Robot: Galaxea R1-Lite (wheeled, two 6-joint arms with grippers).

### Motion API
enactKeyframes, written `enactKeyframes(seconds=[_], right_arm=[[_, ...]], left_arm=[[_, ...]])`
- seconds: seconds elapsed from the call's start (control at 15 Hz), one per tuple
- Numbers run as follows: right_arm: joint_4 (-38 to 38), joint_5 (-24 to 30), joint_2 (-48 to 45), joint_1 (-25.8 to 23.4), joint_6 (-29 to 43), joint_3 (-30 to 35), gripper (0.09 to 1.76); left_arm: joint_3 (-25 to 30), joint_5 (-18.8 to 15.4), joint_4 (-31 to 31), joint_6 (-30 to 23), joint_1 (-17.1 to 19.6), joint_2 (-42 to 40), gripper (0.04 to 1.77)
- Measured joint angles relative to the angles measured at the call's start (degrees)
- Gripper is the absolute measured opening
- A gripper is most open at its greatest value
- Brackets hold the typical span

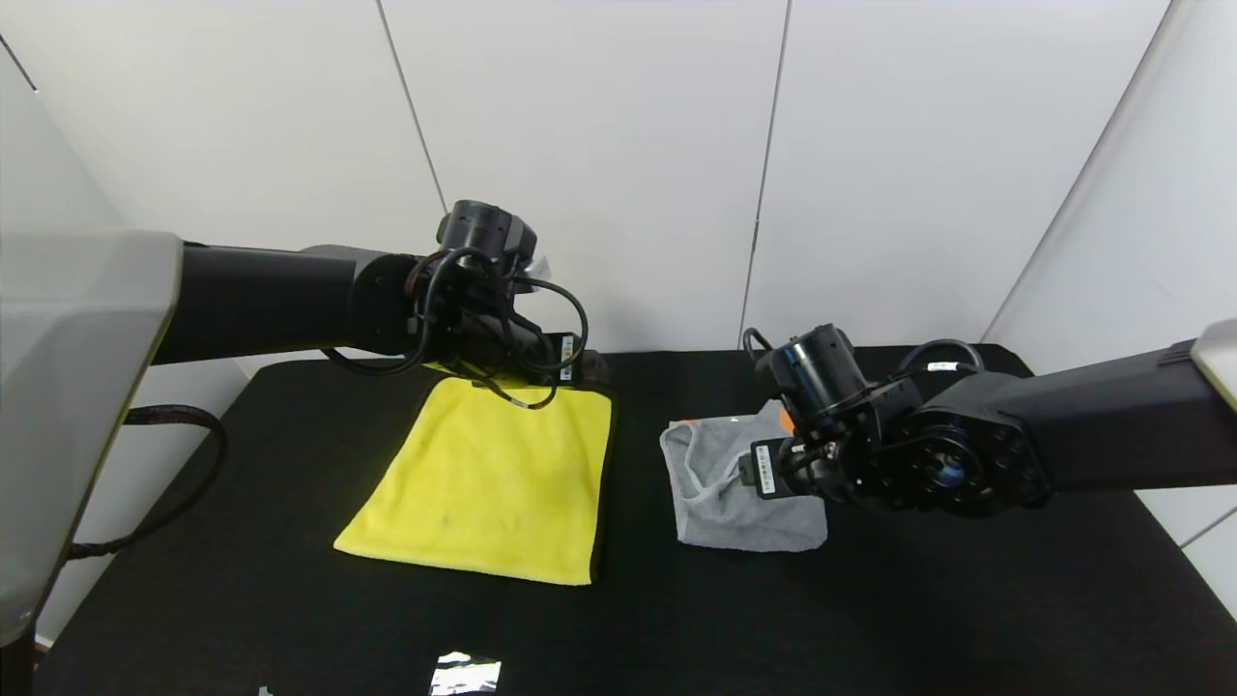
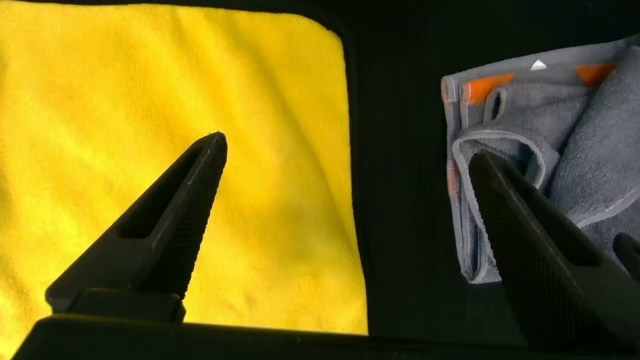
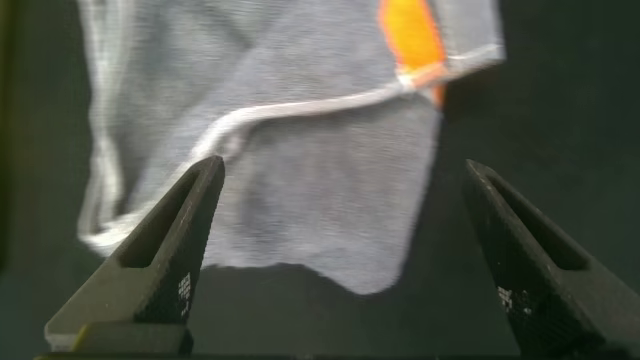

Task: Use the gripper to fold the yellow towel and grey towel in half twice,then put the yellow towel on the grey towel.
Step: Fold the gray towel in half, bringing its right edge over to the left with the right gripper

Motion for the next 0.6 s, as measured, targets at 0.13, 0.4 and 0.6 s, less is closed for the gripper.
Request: enactKeyframes(seconds=[0.13, 0.4, 0.6], right_arm=[[0.3, -1.3, -0.7, -0.9, 0.0, 0.7, 1.69], [3.6, -2.1, -2.2, -2.0, 2.3, 1.7, 1.7], [3.7, -2.1, -2.3, -2.2, 2.6, 1.8, 1.7]], left_arm=[[0.0, 0.0, 0.0, 0.0, 0.0, 0.0, 1.72], [0.0, 0.0, 0.1, 0.0, -0.1, 0.0, 1.72], [0.0, 0.0, 0.1, 0.0, -0.1, 0.0, 1.72]])
